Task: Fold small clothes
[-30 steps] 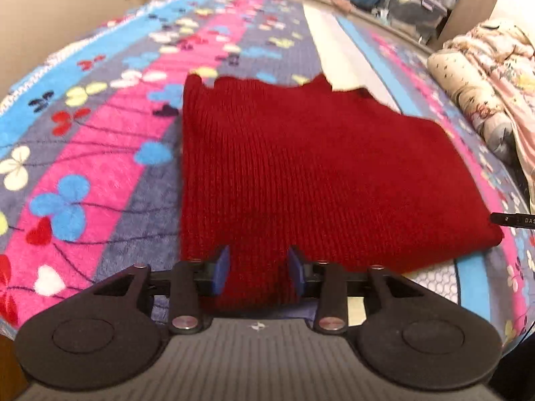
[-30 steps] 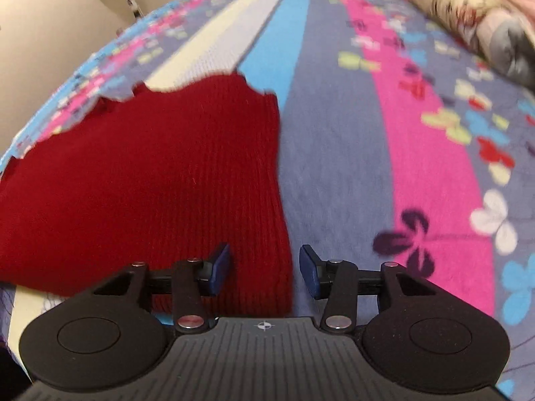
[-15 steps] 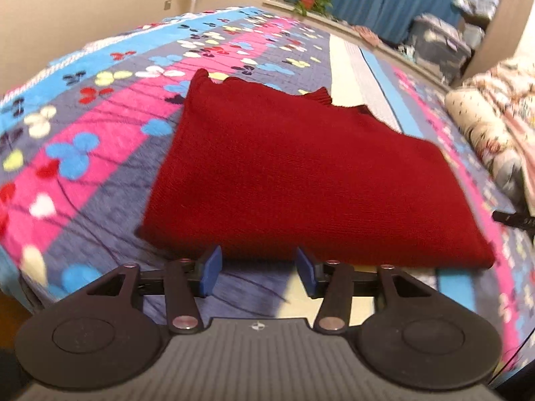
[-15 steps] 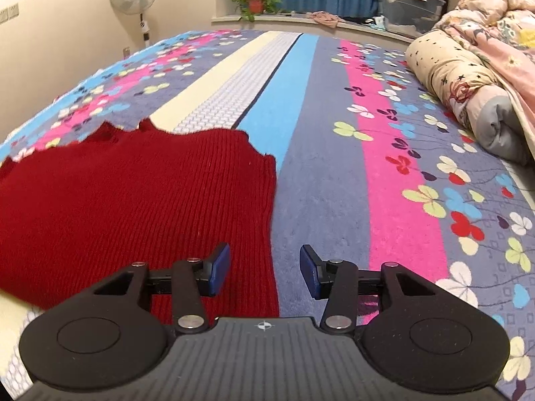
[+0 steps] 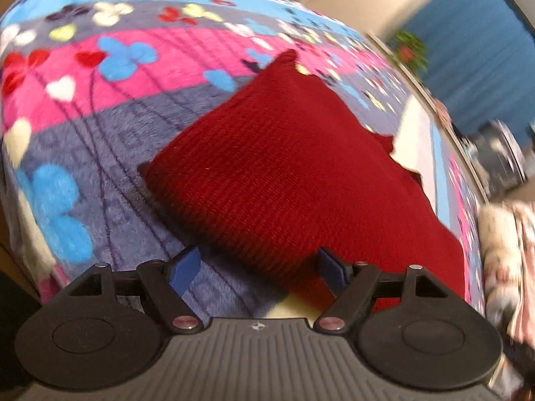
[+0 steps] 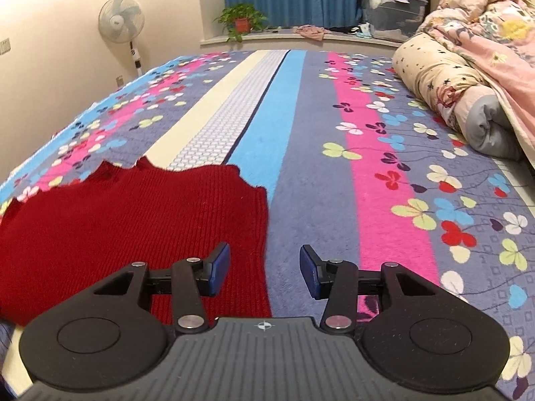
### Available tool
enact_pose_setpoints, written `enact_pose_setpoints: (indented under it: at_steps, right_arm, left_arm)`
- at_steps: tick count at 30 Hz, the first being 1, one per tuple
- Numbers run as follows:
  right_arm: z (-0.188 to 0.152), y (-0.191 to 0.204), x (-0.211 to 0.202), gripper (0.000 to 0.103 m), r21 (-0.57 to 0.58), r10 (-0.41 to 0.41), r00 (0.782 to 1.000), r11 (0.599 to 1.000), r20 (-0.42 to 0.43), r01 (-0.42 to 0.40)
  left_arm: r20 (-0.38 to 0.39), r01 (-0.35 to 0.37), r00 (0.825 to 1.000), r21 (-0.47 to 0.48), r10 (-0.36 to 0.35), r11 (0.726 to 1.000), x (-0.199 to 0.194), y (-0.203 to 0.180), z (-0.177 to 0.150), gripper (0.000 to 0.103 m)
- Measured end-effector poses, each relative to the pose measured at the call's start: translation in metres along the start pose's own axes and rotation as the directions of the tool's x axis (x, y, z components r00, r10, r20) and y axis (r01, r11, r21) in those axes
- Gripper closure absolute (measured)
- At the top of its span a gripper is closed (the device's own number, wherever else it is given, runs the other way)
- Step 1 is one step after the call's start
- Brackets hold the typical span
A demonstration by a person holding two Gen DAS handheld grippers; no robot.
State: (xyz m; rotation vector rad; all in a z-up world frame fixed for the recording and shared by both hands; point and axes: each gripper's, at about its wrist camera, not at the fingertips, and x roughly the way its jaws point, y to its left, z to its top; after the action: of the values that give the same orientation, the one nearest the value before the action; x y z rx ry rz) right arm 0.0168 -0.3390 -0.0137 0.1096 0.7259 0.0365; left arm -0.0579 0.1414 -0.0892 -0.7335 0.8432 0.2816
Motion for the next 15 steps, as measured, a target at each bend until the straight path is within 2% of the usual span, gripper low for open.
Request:
enact_pose_setpoints:
  at_steps: [2,3,4,5,7,8,10,12,14,15]
  right_arm:
    - [0.002,-0.005,-0.003,0.055,0.016,0.000,1.000,1.000,0.009,0.000]
    - [0.003,-0.007,-0.005,0.055,0.022,-0.001,1.000,1.000,0.013,0.001]
    - [0.003,-0.009,-0.006,0.055,0.026,-0.002,1.000,1.000,0.016,0.001]
    - [0.004,-0.012,-0.007,0.055,0.031,-0.003,1.000,1.000,0.020,0.002]
    - [0.005,-0.016,-0.010,0.055,0.041,-0.007,1.000,0.999,0.027,0.006]
    - [0.006,-0.019,-0.011,0.055,0.048,-0.011,1.000,0.999,0.029,0.009]
    - [0.007,-0.025,-0.013,0.055,0.064,-0.020,0.999,0.998,0.034,0.018]
    - [0.010,-0.032,-0.016,0.055,0.082,-0.029,0.999,0.996,0.040,0.025]
    - [0.013,-0.037,-0.019,0.055,0.101,-0.034,0.998,0.994,0.056,0.028]
    - [0.014,-0.040,-0.020,0.055,0.109,-0.035,0.997,0.994,0.064,0.028]
  left_arm:
    - [0.012,-0.013,1.000,-0.052,0.013,0.999,0.006,0.002,0.001,0.023]
    - [0.024,-0.022,0.999,-0.062,0.023,0.998,0.007,0.001,0.001,0.027]
    - [0.031,-0.034,0.999,-0.055,0.035,0.998,0.008,-0.002,0.002,0.037]
    - [0.031,-0.054,0.998,-0.037,0.055,0.998,0.010,-0.006,0.004,0.042]
    - [0.028,-0.093,0.995,0.006,0.093,0.996,0.011,-0.016,0.009,0.075]
    - [0.043,-0.108,0.993,0.038,0.106,0.993,0.008,-0.024,0.011,0.083]
    - [0.101,-0.167,0.983,0.137,0.154,0.976,0.000,-0.047,0.014,0.088]
    - [0.197,-0.203,0.968,0.255,0.155,0.945,-0.012,-0.082,0.010,0.088]
    - [0.303,-0.225,0.948,0.408,0.101,0.885,-0.026,-0.127,-0.004,0.089]
    - [0.340,-0.221,0.939,0.499,0.045,0.838,-0.032,-0.153,-0.015,0.089]
